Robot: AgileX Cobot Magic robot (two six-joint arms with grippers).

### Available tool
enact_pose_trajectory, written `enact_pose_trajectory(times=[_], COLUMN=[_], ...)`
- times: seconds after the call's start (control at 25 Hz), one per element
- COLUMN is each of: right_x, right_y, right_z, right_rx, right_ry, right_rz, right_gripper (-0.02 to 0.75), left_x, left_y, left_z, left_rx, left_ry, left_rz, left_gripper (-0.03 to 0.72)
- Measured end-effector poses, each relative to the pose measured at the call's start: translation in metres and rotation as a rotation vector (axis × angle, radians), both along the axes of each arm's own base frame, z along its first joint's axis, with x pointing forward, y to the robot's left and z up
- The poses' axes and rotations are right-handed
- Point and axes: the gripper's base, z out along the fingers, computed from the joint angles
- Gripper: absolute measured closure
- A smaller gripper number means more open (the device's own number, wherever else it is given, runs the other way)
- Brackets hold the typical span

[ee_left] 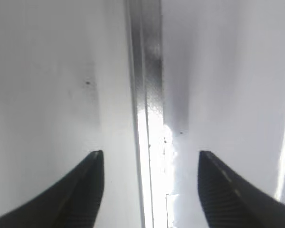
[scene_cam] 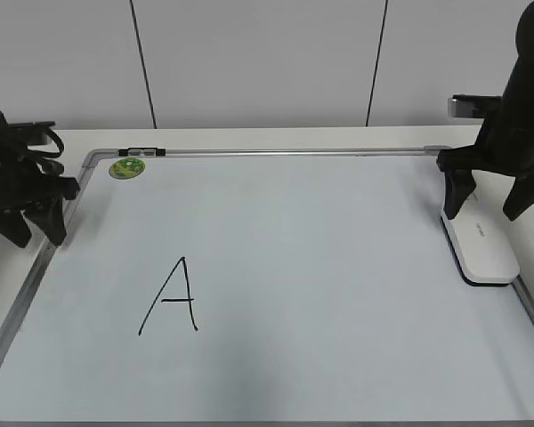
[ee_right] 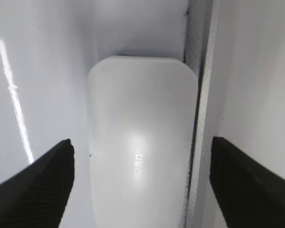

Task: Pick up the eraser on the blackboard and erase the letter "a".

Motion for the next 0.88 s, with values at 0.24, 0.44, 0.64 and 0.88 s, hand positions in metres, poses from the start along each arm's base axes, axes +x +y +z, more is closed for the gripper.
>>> enact_pose_trajectory(times=[0.24,0.44,0.64,0.88], right_x=[-0.005,-0.015,-0.036,-0.076], right_y=[0.0,0.0,0.002,0.005], right_z=[0.029,0.065,0.101,0.132], right_rx=[-0.002,0.002,0.027,0.064], right_ry=[-0.068,-0.147,-0.221,-0.271], right_rz=[-0.014,-0.049,-0.059,-0.066], right_gripper=[0.073,0.079,0.108,0.14], left_x=[-0.004,-0.022,-0.045,-0.078], left_y=[0.007,0.009,0.01,0.011], left_z=[0.059,0.098,0.138,0.191], left_rx=[0.071,0.092,0.093,0.091], left_ry=[-0.121,-0.154,-0.192,-0.307], left_rz=[-0.019,-0.022,-0.018,-0.012], left_gripper=[0.06,0.054,0.097,0.106])
